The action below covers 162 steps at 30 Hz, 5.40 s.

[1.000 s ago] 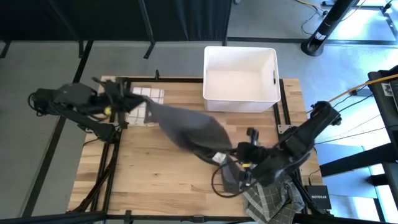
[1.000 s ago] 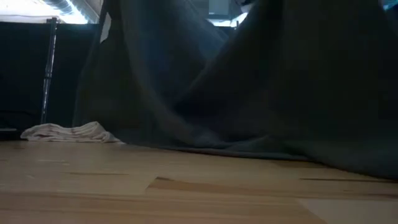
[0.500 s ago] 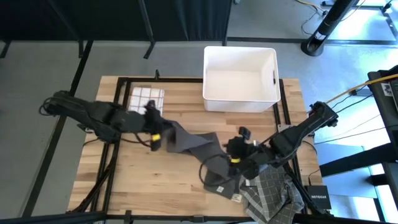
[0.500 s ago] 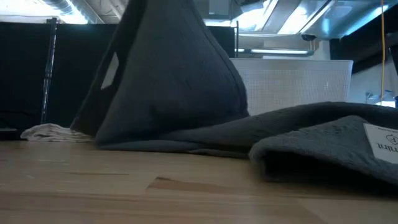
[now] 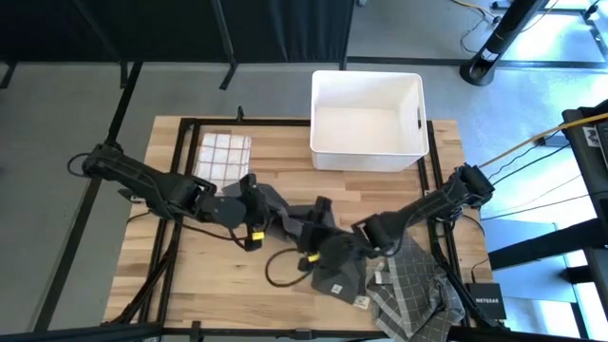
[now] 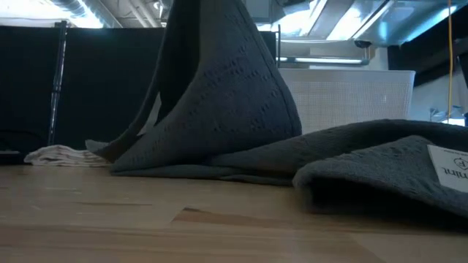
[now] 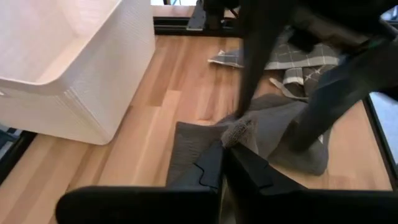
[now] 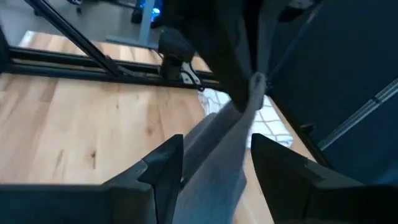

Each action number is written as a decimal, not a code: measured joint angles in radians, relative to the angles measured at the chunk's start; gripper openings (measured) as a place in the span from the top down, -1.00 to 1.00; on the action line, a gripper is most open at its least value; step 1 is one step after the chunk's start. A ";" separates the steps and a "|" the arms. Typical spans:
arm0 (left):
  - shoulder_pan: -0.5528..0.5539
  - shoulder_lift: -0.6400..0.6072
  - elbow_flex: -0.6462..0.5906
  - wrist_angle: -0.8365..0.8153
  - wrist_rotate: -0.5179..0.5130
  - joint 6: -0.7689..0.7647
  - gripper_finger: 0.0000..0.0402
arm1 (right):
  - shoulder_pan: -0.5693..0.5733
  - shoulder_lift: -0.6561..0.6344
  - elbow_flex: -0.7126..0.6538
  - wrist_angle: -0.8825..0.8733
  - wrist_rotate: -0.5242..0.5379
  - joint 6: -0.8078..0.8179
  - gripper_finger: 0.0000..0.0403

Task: Fold towel
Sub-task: Fold the grey towel and put beside the white towel

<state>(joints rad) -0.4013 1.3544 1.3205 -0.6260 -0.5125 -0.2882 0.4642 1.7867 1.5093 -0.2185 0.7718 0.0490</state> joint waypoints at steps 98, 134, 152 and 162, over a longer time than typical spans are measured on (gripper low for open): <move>-0.161 0.281 -0.401 0.133 0.704 -0.333 1.00 | 0.341 0.209 -0.176 -0.242 -0.061 0.758 0.98; -0.331 0.266 -0.383 -0.223 0.463 -0.517 0.36 | 0.341 0.209 -0.176 -0.224 -0.069 0.753 0.98; -0.251 0.259 -0.517 -0.254 0.492 -0.521 0.36 | 0.340 0.209 -0.176 -0.217 -0.062 0.753 0.98; -0.251 0.256 -0.558 -0.194 0.485 -0.510 0.74 | 0.340 0.209 -0.176 -0.216 -0.070 0.749 0.97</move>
<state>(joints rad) -0.6525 1.6101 0.7628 -0.8198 -0.0276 -0.7985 0.8046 1.9957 1.3331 -0.4348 0.7014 0.7977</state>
